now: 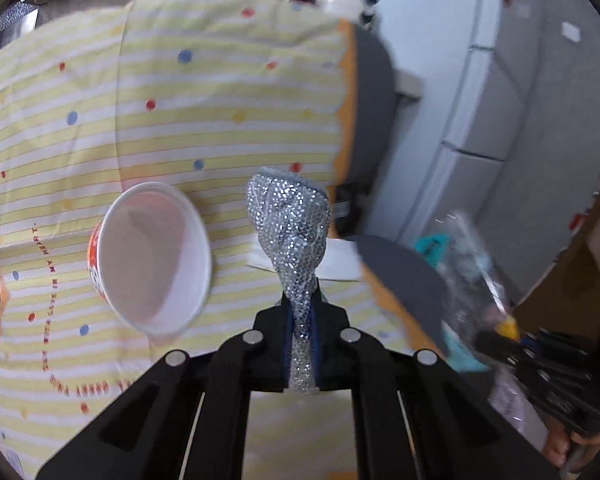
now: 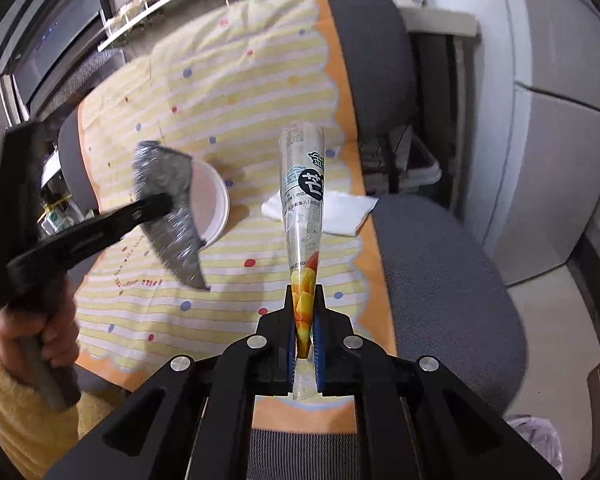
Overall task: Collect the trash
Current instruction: 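Carry the packet and foil to the pink bin and open the right gripper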
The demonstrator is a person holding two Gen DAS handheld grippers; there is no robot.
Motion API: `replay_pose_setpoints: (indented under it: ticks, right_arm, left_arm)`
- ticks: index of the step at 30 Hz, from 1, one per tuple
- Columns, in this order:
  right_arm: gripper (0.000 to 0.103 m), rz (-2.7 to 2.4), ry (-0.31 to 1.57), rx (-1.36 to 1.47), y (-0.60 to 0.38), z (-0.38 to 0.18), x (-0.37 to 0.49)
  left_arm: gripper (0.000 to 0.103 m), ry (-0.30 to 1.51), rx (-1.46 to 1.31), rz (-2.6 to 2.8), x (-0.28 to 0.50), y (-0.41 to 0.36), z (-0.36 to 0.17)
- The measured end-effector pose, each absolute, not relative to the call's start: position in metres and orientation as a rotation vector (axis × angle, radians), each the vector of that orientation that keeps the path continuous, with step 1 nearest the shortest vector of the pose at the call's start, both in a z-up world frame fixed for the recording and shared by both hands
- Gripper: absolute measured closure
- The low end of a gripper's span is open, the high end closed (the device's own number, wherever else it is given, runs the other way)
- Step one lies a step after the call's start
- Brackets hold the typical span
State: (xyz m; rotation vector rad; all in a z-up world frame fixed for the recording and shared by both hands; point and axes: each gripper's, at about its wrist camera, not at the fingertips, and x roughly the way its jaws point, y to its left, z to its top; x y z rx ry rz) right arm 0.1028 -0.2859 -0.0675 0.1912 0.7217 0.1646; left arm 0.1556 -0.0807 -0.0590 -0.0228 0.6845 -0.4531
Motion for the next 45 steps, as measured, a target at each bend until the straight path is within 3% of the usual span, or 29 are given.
replay_pose_setpoints:
  ticks: [11,27,30,35,45]
  right_arm:
    - [0.095,-0.02,0.709,0.198,-0.328,-0.056,0.005]
    - [0.089,-0.387,0.792,0.326,-0.446,-0.13,-0.12]
    - [0.085,-0.407,0.818,0.354,-0.46,-0.15,-0.123]
    - [0.057,-0.434,0.865,0.433,-0.485,-0.188,-0.121]
    - [0.046,-0.49,0.943,0.484,-0.494,-0.213,-0.11]
  left_arm:
    - [0.098,0.699,-0.021,-0.643,0.052,-0.138,-0.073]
    - [0.097,0.705,0.095,-0.951,-0.02,-0.26,-0.092]
    - [0.097,0.739,0.115,-0.974,-0.024,-0.277,-0.101]
    - [0.097,0.759,0.15,-0.965,-0.023,-0.284,-0.108]
    - [0.097,0.781,0.129,-0.92,-0.011,-0.271,-0.11]
